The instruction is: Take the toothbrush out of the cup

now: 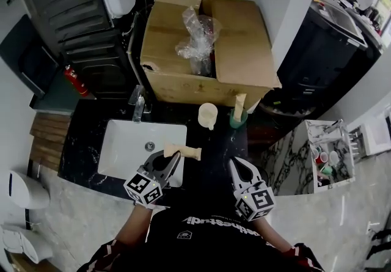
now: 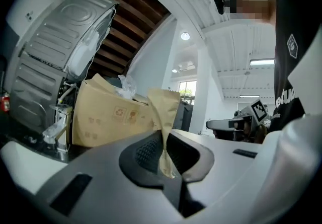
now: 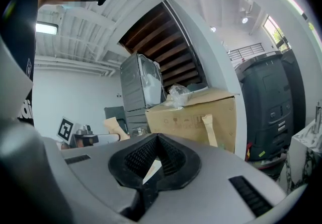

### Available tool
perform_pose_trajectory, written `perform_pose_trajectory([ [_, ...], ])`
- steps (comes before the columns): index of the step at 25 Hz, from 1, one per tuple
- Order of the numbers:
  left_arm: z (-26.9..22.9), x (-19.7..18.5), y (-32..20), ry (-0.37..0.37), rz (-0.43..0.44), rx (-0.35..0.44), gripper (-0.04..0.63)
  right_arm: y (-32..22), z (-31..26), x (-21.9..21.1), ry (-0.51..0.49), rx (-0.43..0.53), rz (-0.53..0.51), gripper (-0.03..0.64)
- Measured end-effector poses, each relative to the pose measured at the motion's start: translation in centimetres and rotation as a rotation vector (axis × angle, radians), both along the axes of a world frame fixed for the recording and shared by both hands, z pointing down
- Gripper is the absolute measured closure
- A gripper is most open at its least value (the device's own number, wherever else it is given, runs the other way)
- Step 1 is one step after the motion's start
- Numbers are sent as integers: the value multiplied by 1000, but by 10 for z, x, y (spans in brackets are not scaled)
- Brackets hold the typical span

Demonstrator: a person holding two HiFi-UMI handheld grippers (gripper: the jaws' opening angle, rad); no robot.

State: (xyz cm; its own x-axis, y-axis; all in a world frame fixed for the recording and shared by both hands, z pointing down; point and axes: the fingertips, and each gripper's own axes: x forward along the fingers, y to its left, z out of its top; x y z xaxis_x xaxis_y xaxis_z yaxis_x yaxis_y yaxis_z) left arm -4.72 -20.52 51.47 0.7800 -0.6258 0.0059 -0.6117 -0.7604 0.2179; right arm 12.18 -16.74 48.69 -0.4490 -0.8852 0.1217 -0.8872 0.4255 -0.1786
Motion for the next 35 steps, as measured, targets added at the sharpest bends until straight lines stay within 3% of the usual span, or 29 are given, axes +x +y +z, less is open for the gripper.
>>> perform_pose_trajectory([
  [6, 6, 0, 15, -5, -9, -23, 560, -3, 1, -14, 27, 10, -38, 581],
  [17, 5, -1, 18, -5, -5, -25, 560, -10, 0, -14, 41, 48, 3, 574],
  [20, 6, -4, 17, -1, -8, -31, 560, -11, -1, -15, 48, 58, 5, 460],
  [22, 5, -6, 16, 5, -15, -31, 560, -13, 1, -14, 48, 49, 8, 425],
  [31, 1, -17, 16, 27, -60, -37, 560, -53, 13, 17, 69, 40, 85, 423],
  [35, 3, -31, 19, 45, -93, -76, 560, -90, 41, 42, 98, -12, 152, 423],
])
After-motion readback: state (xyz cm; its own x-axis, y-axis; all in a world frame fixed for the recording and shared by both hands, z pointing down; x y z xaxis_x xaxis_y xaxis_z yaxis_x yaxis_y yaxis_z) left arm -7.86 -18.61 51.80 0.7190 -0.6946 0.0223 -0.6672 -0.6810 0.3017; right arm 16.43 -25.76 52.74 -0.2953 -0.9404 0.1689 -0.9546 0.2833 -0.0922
